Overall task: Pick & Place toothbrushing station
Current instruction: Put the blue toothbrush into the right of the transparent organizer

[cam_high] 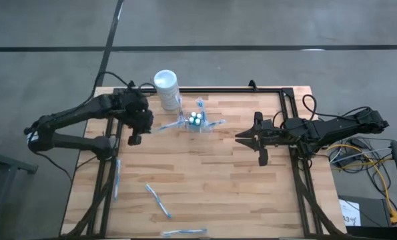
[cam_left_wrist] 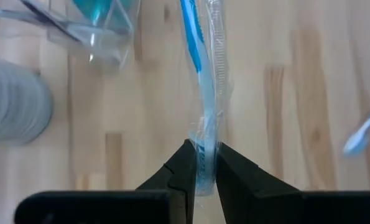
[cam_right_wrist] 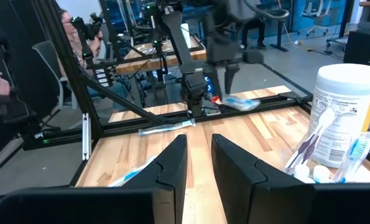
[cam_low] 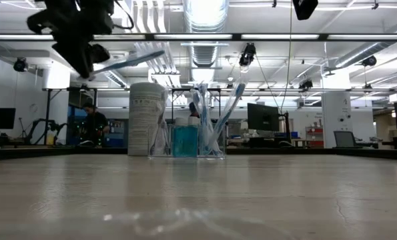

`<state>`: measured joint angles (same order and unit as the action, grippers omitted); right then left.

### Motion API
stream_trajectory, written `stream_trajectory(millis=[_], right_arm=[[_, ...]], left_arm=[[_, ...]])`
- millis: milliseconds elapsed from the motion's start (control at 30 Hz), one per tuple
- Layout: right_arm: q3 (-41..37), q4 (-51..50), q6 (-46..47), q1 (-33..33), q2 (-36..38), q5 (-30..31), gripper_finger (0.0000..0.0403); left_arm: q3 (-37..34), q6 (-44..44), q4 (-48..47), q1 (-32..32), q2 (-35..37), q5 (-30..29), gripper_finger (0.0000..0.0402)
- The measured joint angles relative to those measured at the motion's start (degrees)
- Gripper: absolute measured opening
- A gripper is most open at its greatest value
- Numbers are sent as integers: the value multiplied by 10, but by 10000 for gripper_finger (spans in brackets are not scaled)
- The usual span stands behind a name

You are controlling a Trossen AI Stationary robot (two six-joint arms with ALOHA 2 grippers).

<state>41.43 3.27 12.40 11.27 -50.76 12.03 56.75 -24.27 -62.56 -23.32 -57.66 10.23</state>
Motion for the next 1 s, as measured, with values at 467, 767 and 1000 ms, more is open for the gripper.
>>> stream_trajectory(millis=[467, 767, 1000], right_arm=[[0, 0, 25, 0, 1, 0, 70], [0, 0, 36, 0, -3, 0, 75], [0, 0, 36, 0, -3, 0, 79]], left_arm=[[183, 75, -86, 117, -83, -125, 53], [294, 72, -244, 121, -208, -165, 53], [346, 44, -275, 131, -253, -217, 53]])
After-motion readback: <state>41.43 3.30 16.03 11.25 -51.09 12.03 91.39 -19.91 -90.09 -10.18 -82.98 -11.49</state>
